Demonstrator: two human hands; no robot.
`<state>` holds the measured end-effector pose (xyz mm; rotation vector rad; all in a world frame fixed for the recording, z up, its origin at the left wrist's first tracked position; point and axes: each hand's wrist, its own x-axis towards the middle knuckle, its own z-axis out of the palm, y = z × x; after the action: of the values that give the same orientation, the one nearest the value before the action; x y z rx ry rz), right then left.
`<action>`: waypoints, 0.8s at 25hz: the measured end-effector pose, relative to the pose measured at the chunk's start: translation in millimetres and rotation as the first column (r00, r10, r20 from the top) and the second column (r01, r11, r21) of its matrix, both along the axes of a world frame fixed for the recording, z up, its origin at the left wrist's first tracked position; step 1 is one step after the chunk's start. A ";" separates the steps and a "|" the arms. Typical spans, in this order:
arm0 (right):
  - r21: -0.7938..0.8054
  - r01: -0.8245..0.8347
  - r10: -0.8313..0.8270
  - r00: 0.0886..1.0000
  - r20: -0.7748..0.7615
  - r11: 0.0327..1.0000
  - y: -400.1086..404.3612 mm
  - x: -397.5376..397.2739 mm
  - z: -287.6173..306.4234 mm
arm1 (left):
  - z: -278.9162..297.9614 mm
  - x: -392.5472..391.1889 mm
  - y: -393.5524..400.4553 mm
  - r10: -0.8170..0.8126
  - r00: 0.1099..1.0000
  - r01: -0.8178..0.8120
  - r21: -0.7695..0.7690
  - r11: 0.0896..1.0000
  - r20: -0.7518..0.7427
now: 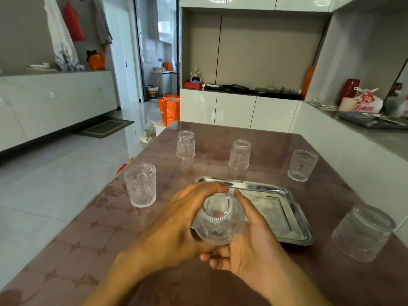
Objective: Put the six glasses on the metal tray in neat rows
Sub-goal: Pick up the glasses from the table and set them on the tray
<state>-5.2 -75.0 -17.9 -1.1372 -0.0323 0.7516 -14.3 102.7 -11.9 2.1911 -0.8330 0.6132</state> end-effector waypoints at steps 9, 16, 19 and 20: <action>-0.014 0.461 -0.431 0.838 0.335 0.887 -4.9 87.4 -6.1 | -49.6 49.3 -0.8 0.362 0.880 -0.307 0.212 0.928 -0.309; -0.273 0.697 -0.163 0.490 0.856 0.663 17.9 145.6 -38.6 | -83.6 75.9 -16.1 0.466 0.856 -0.314 0.490 0.813 -0.223; -0.329 0.683 0.025 0.415 0.910 0.651 21.6 151.4 -54.2 | -83.0 74.3 -14.9 0.459 0.858 -0.306 0.486 0.818 -0.232; -0.346 0.680 0.068 0.401 0.914 0.646 21.2 153.1 -58.8 | -82.4 75.1 -15.2 0.457 0.860 -0.304 0.493 0.815 -0.226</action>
<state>147.9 -53.8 -76.7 -2.1237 -0.4219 -0.3918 60.9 87.5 -94.3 2.8201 -0.3571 0.2229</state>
